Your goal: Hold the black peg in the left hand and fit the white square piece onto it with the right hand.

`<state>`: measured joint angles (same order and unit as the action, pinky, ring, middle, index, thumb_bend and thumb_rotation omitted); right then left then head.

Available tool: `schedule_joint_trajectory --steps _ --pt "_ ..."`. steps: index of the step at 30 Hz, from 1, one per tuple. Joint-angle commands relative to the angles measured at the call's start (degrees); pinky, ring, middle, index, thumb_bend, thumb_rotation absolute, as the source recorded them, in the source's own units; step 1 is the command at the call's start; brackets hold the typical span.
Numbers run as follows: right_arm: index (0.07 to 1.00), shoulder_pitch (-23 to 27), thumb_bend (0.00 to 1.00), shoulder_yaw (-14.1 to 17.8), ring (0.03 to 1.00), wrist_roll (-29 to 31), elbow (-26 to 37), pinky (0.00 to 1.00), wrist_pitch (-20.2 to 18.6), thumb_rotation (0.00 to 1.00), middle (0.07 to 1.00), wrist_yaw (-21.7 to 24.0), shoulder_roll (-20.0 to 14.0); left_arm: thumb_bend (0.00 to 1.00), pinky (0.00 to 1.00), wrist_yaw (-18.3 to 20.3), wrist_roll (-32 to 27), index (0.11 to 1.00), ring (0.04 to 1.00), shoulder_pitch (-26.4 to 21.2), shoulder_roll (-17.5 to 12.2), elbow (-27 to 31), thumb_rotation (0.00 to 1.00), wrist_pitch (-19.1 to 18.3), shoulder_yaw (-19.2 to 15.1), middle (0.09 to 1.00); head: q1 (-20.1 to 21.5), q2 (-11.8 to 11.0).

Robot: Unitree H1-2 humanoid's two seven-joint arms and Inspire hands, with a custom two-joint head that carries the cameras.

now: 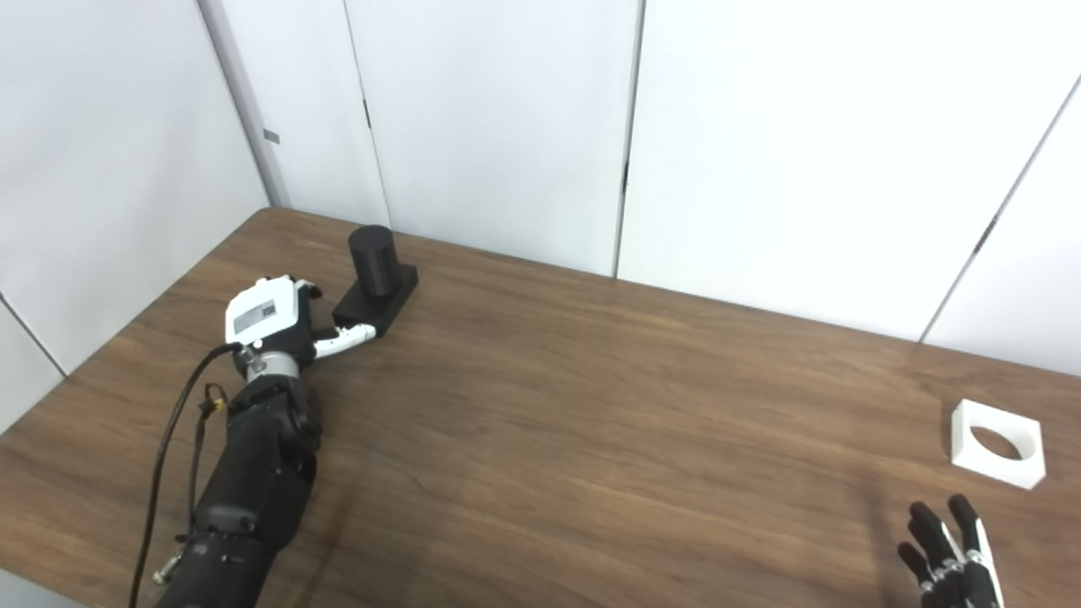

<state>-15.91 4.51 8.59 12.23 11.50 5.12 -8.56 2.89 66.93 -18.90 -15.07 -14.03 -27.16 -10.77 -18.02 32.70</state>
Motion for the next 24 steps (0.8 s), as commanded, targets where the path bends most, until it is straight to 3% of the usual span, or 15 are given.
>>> schedule_joint_trajectory --steps 1,13,24 --pt "0.972 -1.6 0.76 -0.2 0.942 0.5 -1.4 0.91 0.6 0.95 0.913 -0.4 1.7 0.94 1.00 -2.1 -0.4 0.766 0.979 -3.2 -1.7 -0.2 0.74 0.3 0.3 0.930 0.2 0.0" --pt "0.978 -1.7 0.75 -0.4 0.927 -0.2 -0.9 0.91 0.4 0.96 0.906 -0.7 2.2 0.96 1.00 -2.5 -4.7 0.760 0.939 -5.5 -1.1 -1.7 0.75 0.2 1.4 0.896 0.8 0.3" --pt "0.986 -2.2 0.73 -0.7 0.934 0.0 -0.3 0.91 0.4 0.95 0.906 -1.0 2.1 0.94 0.96 0.0 -1.5 0.800 0.931 -8.4 0.6 -4.0 0.79 0.2 0.3 0.894 1.0 0.6"
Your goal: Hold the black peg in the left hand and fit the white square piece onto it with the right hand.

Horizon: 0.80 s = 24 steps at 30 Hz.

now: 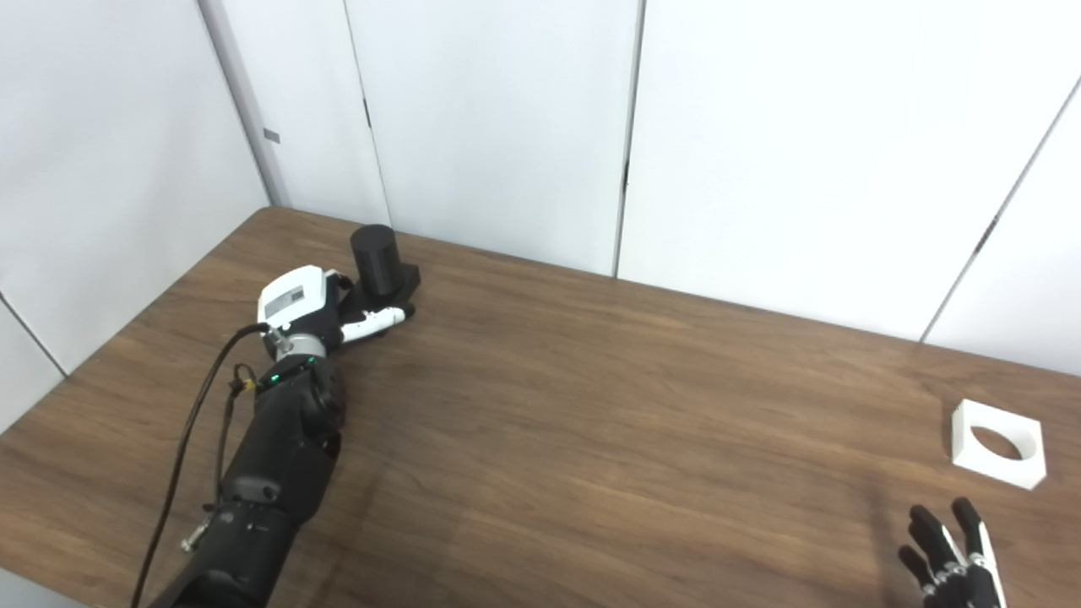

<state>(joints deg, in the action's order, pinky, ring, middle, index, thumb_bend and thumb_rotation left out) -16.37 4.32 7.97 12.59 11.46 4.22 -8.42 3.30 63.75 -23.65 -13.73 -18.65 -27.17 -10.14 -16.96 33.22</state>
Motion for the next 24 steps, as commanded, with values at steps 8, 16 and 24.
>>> schedule_joint_trajectory --steps 8,16,24 --pt "0.990 -1.9 0.73 -0.6 0.929 -0.4 -0.3 0.90 0.2 0.96 0.908 -0.6 2.0 0.92 0.96 0.9 5.3 0.824 0.921 -4.5 -1.0 -0.9 0.78 0.3 0.4 0.892 0.0 0.2" --pt "0.995 -1.7 0.72 -0.7 0.938 0.2 -0.5 0.92 0.6 0.96 0.914 -0.2 1.8 0.90 0.95 2.3 6.4 0.825 0.922 -4.9 -1.0 -1.7 0.73 0.3 0.0 0.898 -0.1 0.2" --pt "1.000 -1.7 0.71 -0.6 0.950 0.9 -0.5 0.95 0.1 0.96 0.927 0.0 1.7 0.86 0.96 2.3 8.4 0.858 0.936 -5.3 -1.3 -3.9 0.68 0.3 -0.9 0.911 -0.2 0.5"
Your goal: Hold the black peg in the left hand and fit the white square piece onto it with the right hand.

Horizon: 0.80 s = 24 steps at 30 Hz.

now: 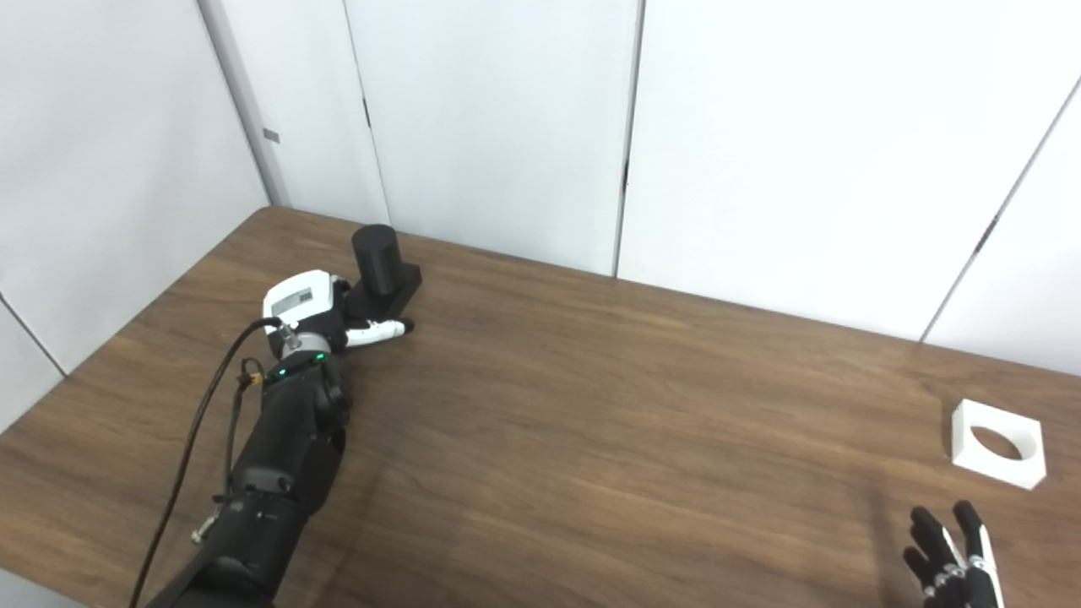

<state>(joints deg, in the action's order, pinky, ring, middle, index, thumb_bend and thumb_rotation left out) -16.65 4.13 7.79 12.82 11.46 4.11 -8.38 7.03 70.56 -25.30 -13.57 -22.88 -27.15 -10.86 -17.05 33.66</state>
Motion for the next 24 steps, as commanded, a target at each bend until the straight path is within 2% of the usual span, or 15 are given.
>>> schedule_joint_trajectory --steps 1,16,21,24 --pt "1.000 -1.3 0.72 -0.4 0.953 1.2 -0.8 0.97 0.1 0.96 0.927 0.2 1.6 0.86 0.95 -1.7 1.5 0.852 0.932 -3.7 -1.5 0.0 0.68 0.2 -0.2 0.908 -0.1 0.0" --pt "0.985 -1.3 0.71 -0.3 0.937 1.0 -1.5 0.94 0.6 0.95 0.911 0.2 1.3 0.79 0.93 -2.6 3.0 0.832 0.916 -4.4 -1.2 -1.6 0.67 0.2 -0.6 0.892 0.3 0.2" --pt "0.982 -1.4 0.72 -0.3 0.935 0.7 -1.2 0.93 0.2 0.94 0.906 -0.1 1.5 0.74 0.87 -4.8 3.4 0.791 0.882 -4.9 -1.2 -3.1 0.69 0.2 -0.2 0.865 0.8 0.0" --pt "0.981 -1.5 0.73 -0.4 0.939 0.5 -1.0 0.93 0.0 0.94 0.910 -0.1 1.6 0.71 0.84 -6.6 2.9 0.752 0.858 -5.1 -1.2 -4.0 0.66 0.2 -0.1 0.840 1.0 -0.3"
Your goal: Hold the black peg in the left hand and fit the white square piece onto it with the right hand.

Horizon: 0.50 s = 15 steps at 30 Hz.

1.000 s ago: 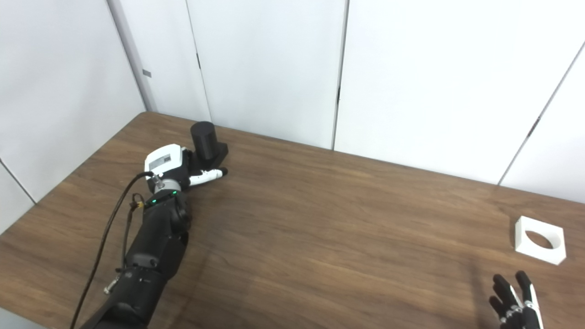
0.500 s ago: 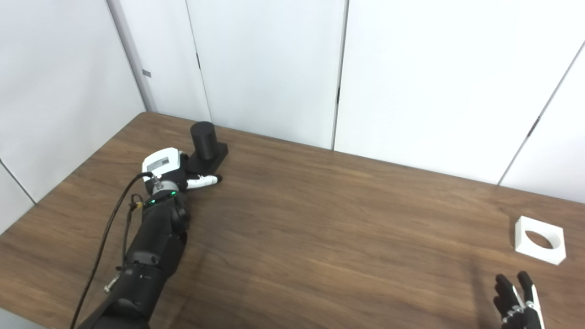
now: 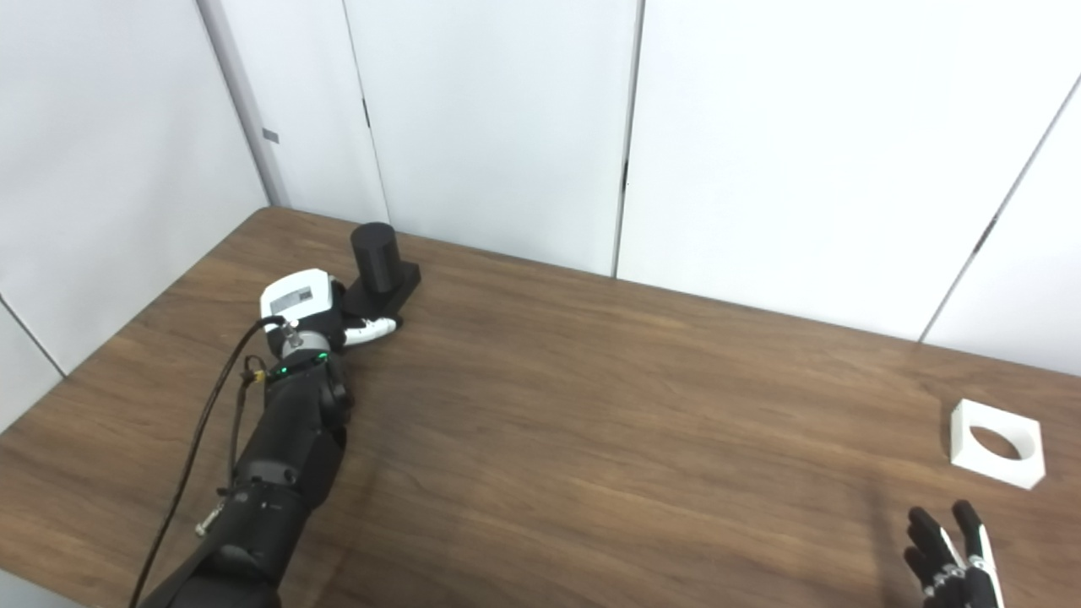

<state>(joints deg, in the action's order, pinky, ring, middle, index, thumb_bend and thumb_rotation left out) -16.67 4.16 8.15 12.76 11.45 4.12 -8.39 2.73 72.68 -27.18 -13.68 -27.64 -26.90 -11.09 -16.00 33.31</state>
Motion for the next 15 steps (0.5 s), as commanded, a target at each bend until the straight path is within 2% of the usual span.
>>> schedule_joint_trajectory --steps 1,4,7,8,9,10,11,12,15 --pt "0.982 -1.5 0.73 -0.4 0.942 0.0 -0.9 0.93 0.1 0.94 0.913 -0.2 1.6 0.70 0.84 -2.7 0.6 0.743 0.855 -3.2 -1.1 0.5 0.66 0.0 0.2 0.836 0.0 0.1" --pt "0.984 -1.8 0.71 -0.6 0.935 -0.8 0.0 0.93 -0.7 0.94 0.912 -0.6 1.9 0.68 0.85 -3.2 -0.1 0.732 0.864 -3.3 -1.1 0.6 0.64 0.0 0.0 0.838 0.3 0.2" --pt "0.990 -1.9 0.72 -0.7 0.935 -1.5 0.6 0.94 -1.5 0.95 0.912 -0.9 1.9 0.62 0.87 -4.2 -2.0 0.661 0.875 -3.0 -1.6 1.3 0.52 0.0 0.6 0.833 0.4 0.2" --pt "0.990 -1.9 0.72 -0.7 0.935 -1.4 0.7 0.94 -1.7 0.95 0.912 -1.0 2.0 0.62 0.87 -5.3 -3.3 0.661 0.875 -2.8 -1.9 1.5 0.52 0.0 1.1 0.833 0.4 0.2" --pt "0.987 -1.9 0.73 -0.7 0.935 -1.1 0.7 0.94 -1.6 0.94 0.911 -0.9 2.0 0.61 0.87 -7.0 -5.6 0.622 0.868 -2.4 -2.1 1.8 0.44 0.3 1.4 0.821 0.4 0.4" --pt "0.984 -1.9 0.72 -0.7 0.934 -0.7 0.7 0.94 -1.6 0.94 0.909 -0.8 2.1 0.56 0.87 -8.5 -7.6 0.558 0.852 -2.1 -2.4 1.9 0.26 0.7 1.8 0.798 0.5 0.4" --pt "0.982 -1.8 0.72 -0.7 0.932 -0.4 0.7 0.94 -1.5 0.93 0.907 -0.7 2.1 0.54 0.88 -9.7 -9.3 0.524 0.844 -1.8 -2.8 2.0 0.17 0.8 2.3 0.783 0.5 0.4" --pt "0.981 -1.9 0.72 -0.7 0.930 -0.5 0.9 0.94 -1.6 0.93 0.906 -0.8 2.1 0.52 0.88 -10.8 -11.1 0.503 0.839 -1.6 -3.0 2.1 0.11 1.2 2.6 0.773 0.5 0.5" --pt "0.984 -1.9 0.71 -0.8 0.935 -0.4 1.1 0.95 -1.8 0.93 0.904 -0.8 2.2 0.51 0.88 -13.4 -15.0 0.488 0.838 -0.9 -3.7 2.4 0.06 1.7 4.0 0.760 0.5 0.5"
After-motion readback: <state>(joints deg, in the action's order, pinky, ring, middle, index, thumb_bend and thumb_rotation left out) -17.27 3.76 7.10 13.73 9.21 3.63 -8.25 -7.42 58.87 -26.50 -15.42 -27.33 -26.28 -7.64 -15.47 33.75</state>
